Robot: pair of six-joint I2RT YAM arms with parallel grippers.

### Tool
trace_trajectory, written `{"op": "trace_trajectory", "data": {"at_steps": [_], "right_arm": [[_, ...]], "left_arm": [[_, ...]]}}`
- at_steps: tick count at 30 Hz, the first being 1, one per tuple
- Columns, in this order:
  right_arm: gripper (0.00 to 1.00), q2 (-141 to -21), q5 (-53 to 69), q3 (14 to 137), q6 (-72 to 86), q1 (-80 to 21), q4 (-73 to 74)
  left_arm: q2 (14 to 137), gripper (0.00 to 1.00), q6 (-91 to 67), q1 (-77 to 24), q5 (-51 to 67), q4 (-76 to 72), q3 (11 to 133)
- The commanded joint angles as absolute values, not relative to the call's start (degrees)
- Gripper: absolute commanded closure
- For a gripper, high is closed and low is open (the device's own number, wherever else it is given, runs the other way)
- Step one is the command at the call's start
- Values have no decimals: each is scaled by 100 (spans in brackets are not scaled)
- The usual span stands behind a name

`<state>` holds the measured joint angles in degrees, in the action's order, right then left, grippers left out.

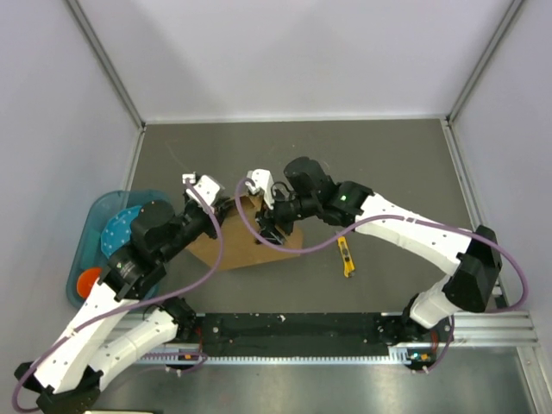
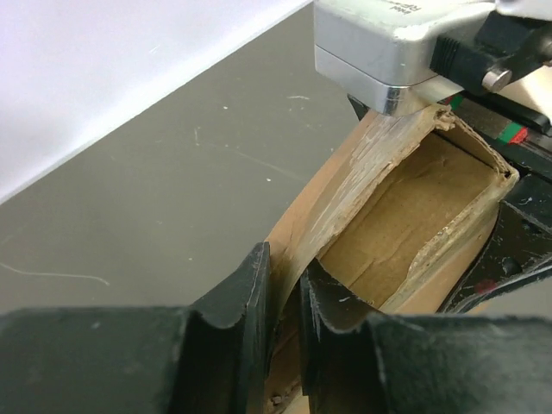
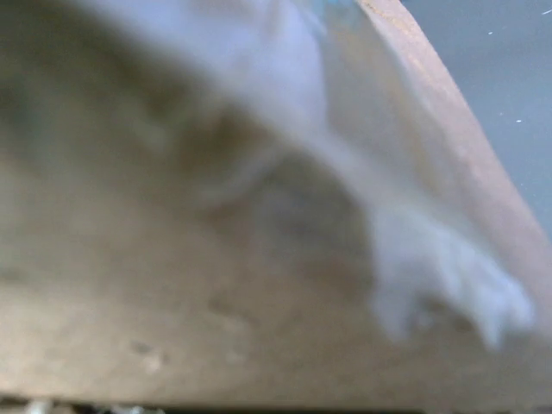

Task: Unpack the express box
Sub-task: Open the express box at the center of the board.

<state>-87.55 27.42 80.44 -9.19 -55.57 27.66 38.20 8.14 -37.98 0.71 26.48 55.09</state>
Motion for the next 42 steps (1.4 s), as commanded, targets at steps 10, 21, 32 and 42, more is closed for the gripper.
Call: {"op": "trace_trajectory", "data": {"at_steps": [10, 21, 32, 42], "right_arm": [[95, -7569, 3191, 6796, -868, -5388, 914], [64, -6899, 714, 5345, -1785, -5405, -324], [1, -6023, -1784, 3789, -257, -5396, -1213], [1, -3904, -1085, 2874, 360, -5414, -862]], "left_arm": [[3762, 82, 243, -3700, 1379, 1511, 5071], [4271, 85, 2003, -3639, 2646, 2557, 6055], [5229, 92, 2716, -3639, 768, 2733, 6548], [6046, 94, 2821, -3647, 63, 2856, 7065]]}}
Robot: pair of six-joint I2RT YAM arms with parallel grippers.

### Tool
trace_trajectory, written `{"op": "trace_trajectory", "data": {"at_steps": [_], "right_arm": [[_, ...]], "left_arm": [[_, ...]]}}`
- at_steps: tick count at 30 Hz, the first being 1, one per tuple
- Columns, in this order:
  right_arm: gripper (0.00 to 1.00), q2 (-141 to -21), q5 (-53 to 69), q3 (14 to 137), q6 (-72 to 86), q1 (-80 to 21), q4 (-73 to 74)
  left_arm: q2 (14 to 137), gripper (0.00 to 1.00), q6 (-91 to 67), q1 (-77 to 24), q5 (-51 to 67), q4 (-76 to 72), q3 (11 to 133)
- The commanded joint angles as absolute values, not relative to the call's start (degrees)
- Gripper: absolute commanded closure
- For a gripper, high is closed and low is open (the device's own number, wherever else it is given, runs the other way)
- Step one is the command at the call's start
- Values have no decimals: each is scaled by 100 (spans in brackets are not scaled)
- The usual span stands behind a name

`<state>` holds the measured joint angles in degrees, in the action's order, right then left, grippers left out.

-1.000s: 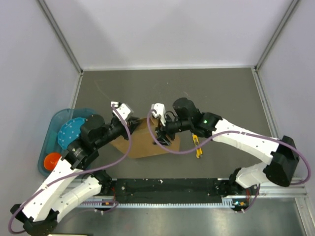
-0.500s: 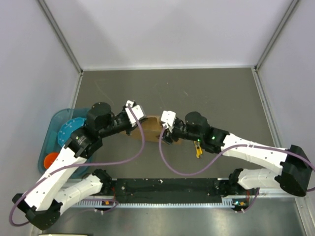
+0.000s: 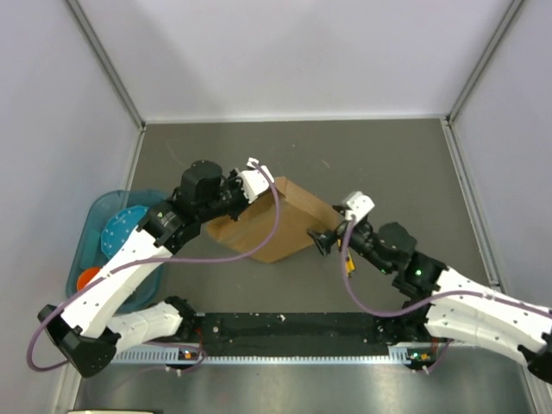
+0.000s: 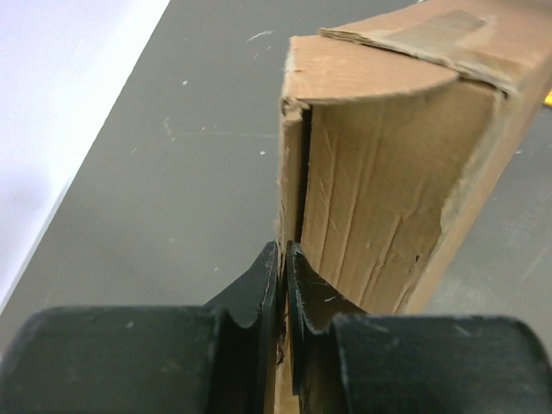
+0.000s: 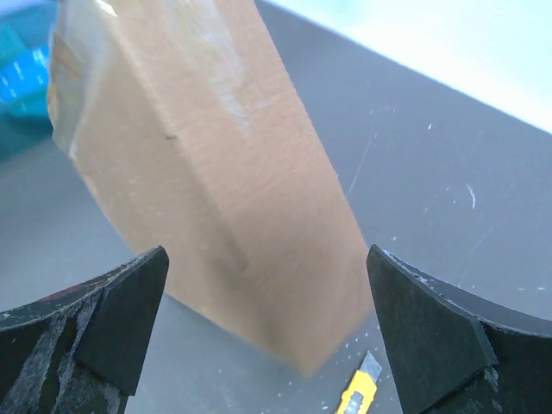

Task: Unpack the express box
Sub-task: Open the express box at the center of the board, then pick up the product from the express box.

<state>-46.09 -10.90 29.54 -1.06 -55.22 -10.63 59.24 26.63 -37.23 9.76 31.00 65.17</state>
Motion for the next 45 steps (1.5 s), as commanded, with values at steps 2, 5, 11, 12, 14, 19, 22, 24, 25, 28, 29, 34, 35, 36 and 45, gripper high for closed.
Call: {"op": "trace_trajectory", "data": {"at_steps": [2, 5, 11, 12, 14, 19, 22, 24, 25, 28, 29, 34, 35, 36, 45], "right_arm": [[1, -3560, -819, 2892, 456, -5467, -512], [1, -3437, -475, 3067, 387, -5563, -177], [1, -4329, 316, 3848, -394, -6072, -430], [1, -4594, 177, 4128, -604, -6195, -579], [12, -5156, 18, 4271, -1229, -6547, -904], [29, -5765, 18, 4149, -1590, -6592, -2423], [28, -5976, -193, 4034, -1530, -6600, -2453], [27, -5977, -333, 3842, -1442, -6592, -2443], [25, -6003, -421, 3763, -1363, -6600, -2443], [14, -6396, -905, 3700, -1371, -6583, -2260], [8, -6503, -984, 3683, -1345, -6583, -2259], [3, -7092, -300, 3674, -1020, -6179, -2346], [2, -7162, -55, 3743, -1011, -6153, -2347], [2, -7224, -27, 3796, -1046, -6126, -2303], [1, -8251, 387, 4324, -1380, -6091, -2716]], "left_arm": [[6161, 95, 2926, -3647, -156, 2900, 7206], [6380, 94, 3190, -3674, -439, 2935, 7558], [7074, 94, 3630, -3981, -993, 3924, 8811], [7336, 94, 3552, -4121, -1002, 4207, 8998], [7549, 94, 3376, -4245, -941, 4612, 9454], [7963, 94, 2541, -4289, -414, 5492, 9774], [8077, 96, 2329, -4298, -255, 5677, 9633], [8156, 96, 2285, -4289, -141, 5791, 9580], [8182, 96, 2276, -4298, -80, 5888, 9563], [8340, 97, 2189, -4272, 228, 6186, 9615], [8437, 97, 2197, -4245, 333, 6292, 9711], [8938, 97, 2373, -4149, 931, 7197, 10886], [9121, 97, 2434, -4122, 984, 7485, 11055], [9210, 97, 2461, -4105, 1063, 7627, 11222], [9941, 92, 2794, -3771, 2408, 8807, 12622]]}}
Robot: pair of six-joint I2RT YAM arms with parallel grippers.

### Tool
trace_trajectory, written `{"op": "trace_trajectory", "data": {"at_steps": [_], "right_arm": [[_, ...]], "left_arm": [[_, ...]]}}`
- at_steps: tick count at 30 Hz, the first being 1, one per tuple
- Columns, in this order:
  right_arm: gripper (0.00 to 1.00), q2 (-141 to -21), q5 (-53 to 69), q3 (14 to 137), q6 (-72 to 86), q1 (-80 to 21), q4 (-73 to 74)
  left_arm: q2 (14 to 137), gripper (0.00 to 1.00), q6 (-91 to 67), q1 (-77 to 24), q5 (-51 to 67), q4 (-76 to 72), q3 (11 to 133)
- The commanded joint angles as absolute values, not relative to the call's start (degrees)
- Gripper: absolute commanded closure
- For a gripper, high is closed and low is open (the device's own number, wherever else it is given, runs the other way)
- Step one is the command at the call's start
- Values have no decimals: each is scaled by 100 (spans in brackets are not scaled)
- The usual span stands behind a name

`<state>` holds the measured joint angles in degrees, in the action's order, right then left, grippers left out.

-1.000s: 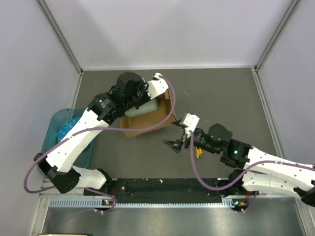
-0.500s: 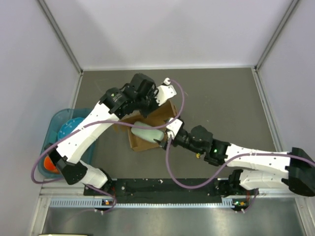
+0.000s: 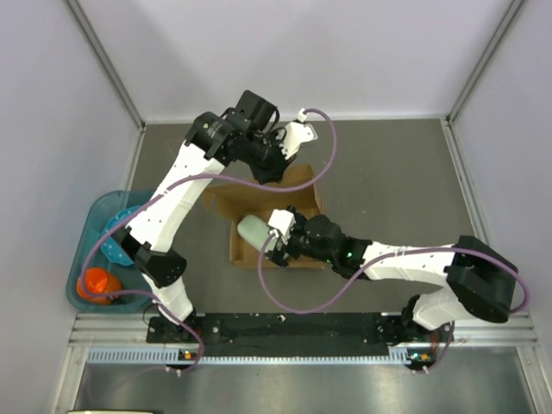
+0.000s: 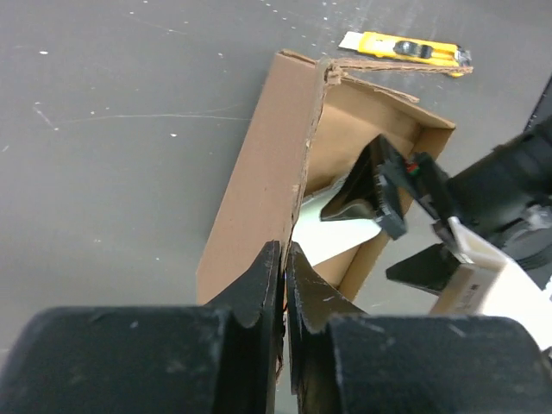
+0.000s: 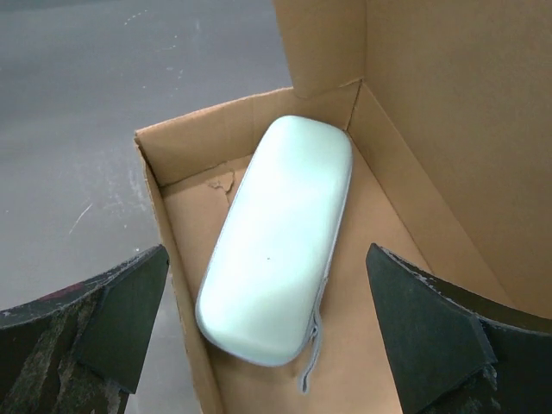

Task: Unpack the express box
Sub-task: Pick up the product from the express box.

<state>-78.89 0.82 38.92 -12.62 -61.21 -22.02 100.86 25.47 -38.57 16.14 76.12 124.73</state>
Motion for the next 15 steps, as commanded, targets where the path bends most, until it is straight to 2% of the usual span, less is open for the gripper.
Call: {"op": "trace_trajectory", "data": {"at_steps": [1, 15], "right_arm": [[1, -8357, 378, 4394, -1389, -6082, -2725], [1, -9957, 888, 5343, -1028, -5696, -2505]], "left_arm": [[9940, 92, 2830, -3779, 2391, 8807, 12551], [10125, 91, 3023, -3718, 2944, 8798, 12217]]}}
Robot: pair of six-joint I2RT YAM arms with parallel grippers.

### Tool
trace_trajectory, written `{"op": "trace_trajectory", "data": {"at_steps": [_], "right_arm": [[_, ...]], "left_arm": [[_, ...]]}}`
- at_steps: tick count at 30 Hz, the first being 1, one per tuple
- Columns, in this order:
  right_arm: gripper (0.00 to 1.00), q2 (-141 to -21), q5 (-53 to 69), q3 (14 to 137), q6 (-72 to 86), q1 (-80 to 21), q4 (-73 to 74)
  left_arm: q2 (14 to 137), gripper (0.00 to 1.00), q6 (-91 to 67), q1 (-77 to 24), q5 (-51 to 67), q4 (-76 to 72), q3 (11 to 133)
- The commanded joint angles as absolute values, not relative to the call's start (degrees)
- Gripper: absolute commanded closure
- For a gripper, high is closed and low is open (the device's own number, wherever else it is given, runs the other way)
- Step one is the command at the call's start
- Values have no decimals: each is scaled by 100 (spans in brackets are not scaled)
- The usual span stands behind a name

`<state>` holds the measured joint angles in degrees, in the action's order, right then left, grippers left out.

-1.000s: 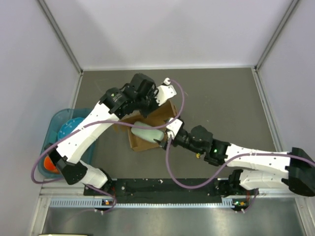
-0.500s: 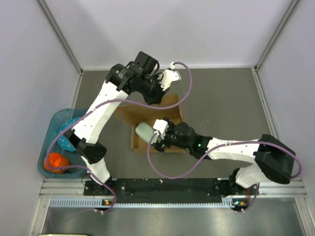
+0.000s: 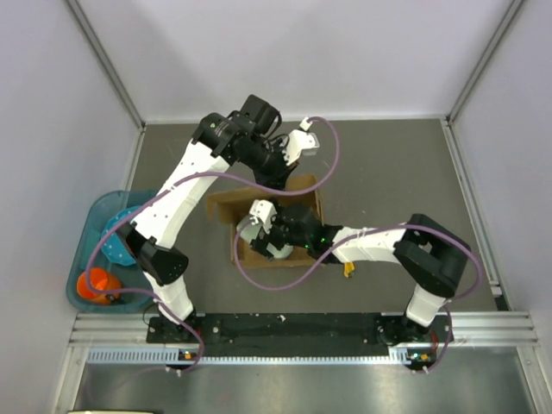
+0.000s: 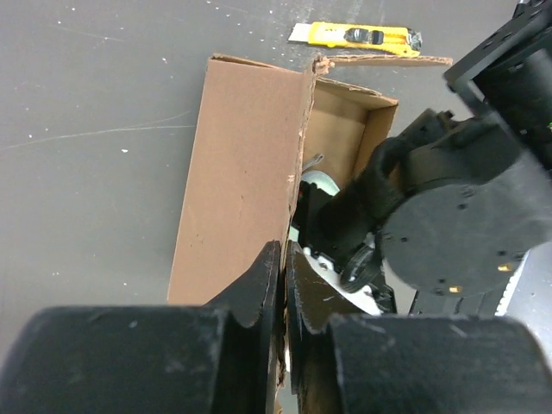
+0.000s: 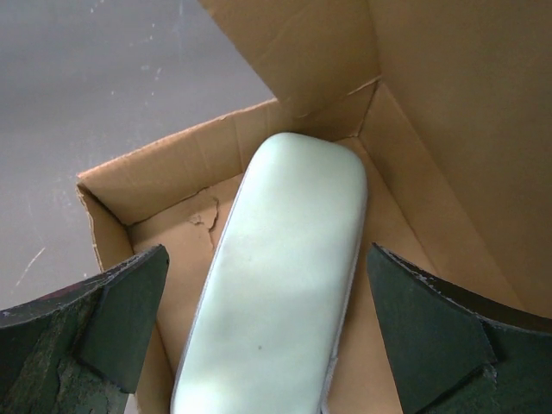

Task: Unpack the express box
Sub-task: Pick up the product from the express box.

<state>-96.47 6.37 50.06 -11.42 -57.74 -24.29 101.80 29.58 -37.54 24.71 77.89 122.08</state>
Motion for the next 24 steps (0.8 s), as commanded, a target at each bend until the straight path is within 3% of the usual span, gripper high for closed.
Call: {"op": "trace_trajectory", "data": {"at_steps": [1, 7, 16, 17, 21, 24], "right_arm": [[1, -10054, 914, 5422, -1020, -5687, -2470], [2, -10546, 1011, 5546, -817, -5599, -2041], [14, -10494, 1160, 5134, -431, -5599, -1784], [17, -10433, 1186, 5055, -413, -5599, -1810], [48, -10082, 1274, 4826, -334, -5607, -1723], [58, -9547, 1283, 4659, -299, -5686, -1775]], "left_arm": [[10116, 92, 3041, -3683, 2962, 8798, 12191], [10055, 91, 3199, -3612, 2918, 8798, 12094], [9993, 84, 3340, -3604, 2769, 8789, 12041], [9984, 83, 3349, -3604, 2734, 8789, 12032], [10046, 82, 3331, -3586, 2375, 8701, 11848], [10107, 80, 3322, -3551, 2154, 8587, 11708]]}}
